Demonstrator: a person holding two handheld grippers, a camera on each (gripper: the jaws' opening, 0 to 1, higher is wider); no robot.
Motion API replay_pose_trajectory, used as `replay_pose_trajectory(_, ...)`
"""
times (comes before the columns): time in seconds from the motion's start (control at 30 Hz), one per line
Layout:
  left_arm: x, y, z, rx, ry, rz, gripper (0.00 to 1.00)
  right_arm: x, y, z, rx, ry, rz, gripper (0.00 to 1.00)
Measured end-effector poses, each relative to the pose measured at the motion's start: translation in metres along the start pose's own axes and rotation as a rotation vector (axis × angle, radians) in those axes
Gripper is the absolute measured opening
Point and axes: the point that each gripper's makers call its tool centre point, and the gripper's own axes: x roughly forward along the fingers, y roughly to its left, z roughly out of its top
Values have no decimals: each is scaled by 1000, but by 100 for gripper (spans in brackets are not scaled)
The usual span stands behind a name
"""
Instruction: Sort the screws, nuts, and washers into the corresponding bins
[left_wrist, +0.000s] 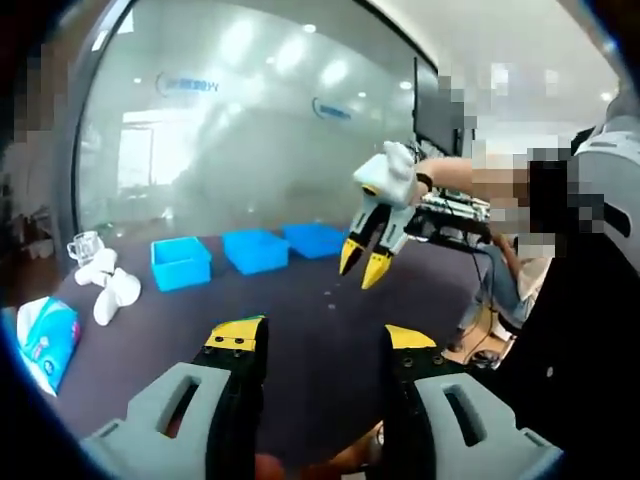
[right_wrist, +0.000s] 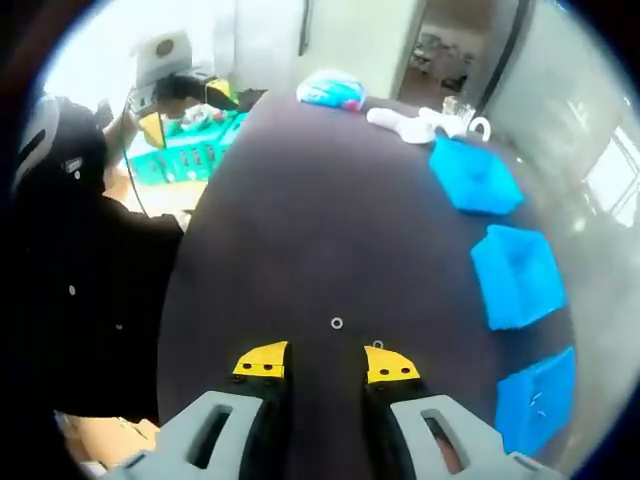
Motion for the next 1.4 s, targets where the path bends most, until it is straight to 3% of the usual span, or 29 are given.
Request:
replay_pose_trajectory(0.3,0,2,-2,-15,5,17,43,19,-4,8,-61,59,57,22)
replay_pose_trajectory(0.67,-3,5,-4,-17,13,34,42,36,1,-1,-123,147,101,19)
replay_pose_trajectory(1.4,-6,5,-6,-19,15,44,42,50,-2,0,-161,167,108,8)
